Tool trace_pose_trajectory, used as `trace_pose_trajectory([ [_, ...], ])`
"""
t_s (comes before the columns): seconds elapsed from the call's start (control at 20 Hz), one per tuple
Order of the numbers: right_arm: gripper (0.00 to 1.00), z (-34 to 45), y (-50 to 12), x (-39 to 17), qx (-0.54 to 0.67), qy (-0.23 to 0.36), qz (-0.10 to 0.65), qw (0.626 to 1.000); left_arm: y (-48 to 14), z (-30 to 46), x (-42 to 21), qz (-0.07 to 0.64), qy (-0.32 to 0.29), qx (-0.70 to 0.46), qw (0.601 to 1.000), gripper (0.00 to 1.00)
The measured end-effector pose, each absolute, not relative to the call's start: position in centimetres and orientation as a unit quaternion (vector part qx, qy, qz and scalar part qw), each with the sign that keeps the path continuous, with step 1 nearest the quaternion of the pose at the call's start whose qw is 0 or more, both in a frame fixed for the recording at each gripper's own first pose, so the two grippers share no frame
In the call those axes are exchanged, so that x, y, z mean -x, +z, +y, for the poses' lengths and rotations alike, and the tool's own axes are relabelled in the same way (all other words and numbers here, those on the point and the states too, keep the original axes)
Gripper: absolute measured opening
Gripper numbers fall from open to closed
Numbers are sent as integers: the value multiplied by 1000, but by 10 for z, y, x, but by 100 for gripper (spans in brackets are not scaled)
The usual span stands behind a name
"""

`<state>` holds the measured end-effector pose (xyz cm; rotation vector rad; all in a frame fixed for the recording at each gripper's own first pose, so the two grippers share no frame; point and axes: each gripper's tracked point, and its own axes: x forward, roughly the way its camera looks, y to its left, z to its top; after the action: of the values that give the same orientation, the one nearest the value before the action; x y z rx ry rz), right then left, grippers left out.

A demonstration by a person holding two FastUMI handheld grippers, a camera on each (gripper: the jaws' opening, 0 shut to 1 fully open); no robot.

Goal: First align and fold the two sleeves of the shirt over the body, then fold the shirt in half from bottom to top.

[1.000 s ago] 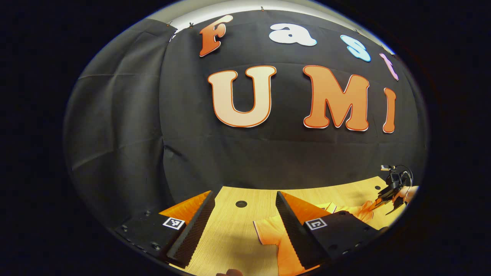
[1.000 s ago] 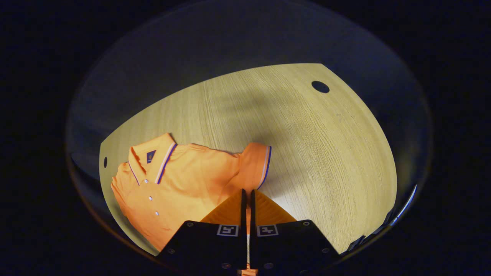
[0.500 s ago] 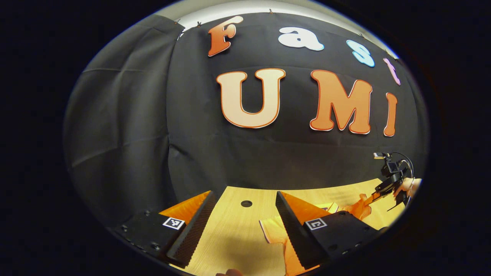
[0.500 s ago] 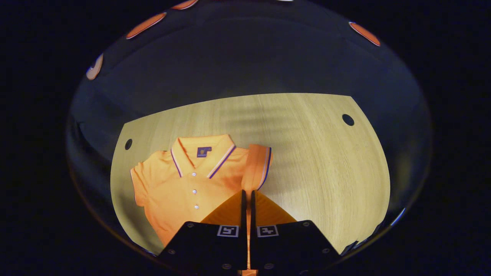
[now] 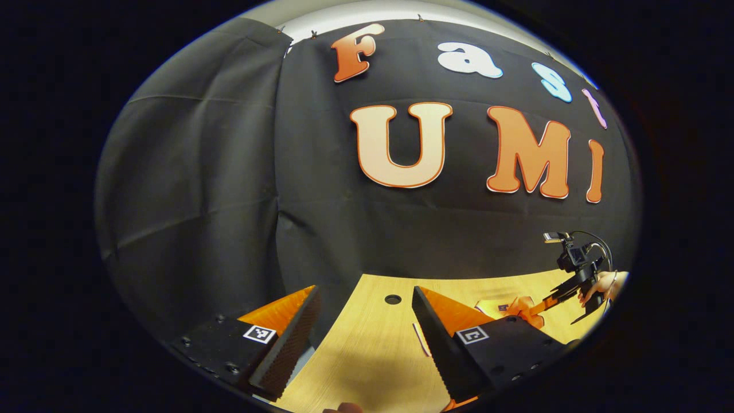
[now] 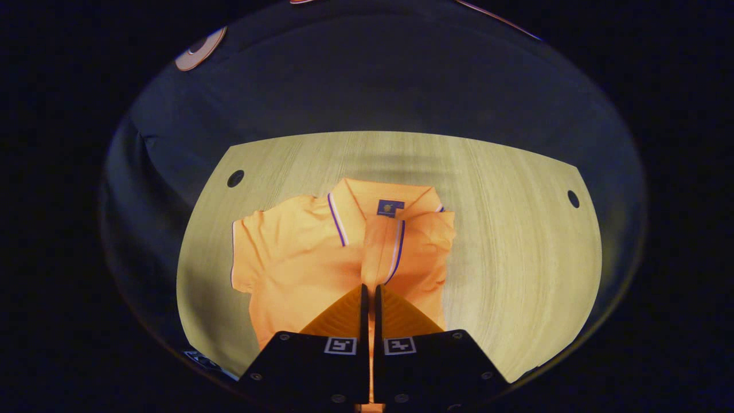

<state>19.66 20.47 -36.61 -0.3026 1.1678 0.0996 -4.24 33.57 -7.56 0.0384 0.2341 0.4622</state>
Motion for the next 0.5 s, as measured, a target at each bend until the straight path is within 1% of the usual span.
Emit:
trace_pose_trajectory([
  [0.05, 0, 213, -366, -196, 141, 57, 550, 821, -77, 339, 44, 117, 231, -18, 966, 98],
  [0.1, 19, 221, -365, -193, 136, 65, 551, 821, -77, 340, 47, 118, 233, -16, 965, 98],
  [0.15, 24, 225, -369, -190, 132, 70, 553, 820, -77, 342, 50, 118, 234, -15, 965, 98],
  [0.2, 43, 228, -367, -189, 130, 72, 552, 820, -78, 342, 51, 119, 235, -14, 965, 98],
  [0.25, 54, 229, -367, -189, 133, 73, 548, 822, -79, 342, 52, 119, 235, -13, 965, 98],
  [0.3, 69, 228, -365, -190, 137, 70, 543, 825, -79, 342, 53, 119, 235, -13, 965, 98],
  [0.35, 80, 227, -364, -191, 139, 68, 537, 829, -80, 342, 51, 120, 234, -13, 965, 98],
  [0.4, 100, 226, -361, -193, 138, 67, 532, 833, -80, 341, 50, 120, 233, -11, 965, 98],
  [0.5, 100, 223, -353, -192, 131, 65, 525, 839, -78, 337, 47, 118, 230, -8, 966, 98],
])
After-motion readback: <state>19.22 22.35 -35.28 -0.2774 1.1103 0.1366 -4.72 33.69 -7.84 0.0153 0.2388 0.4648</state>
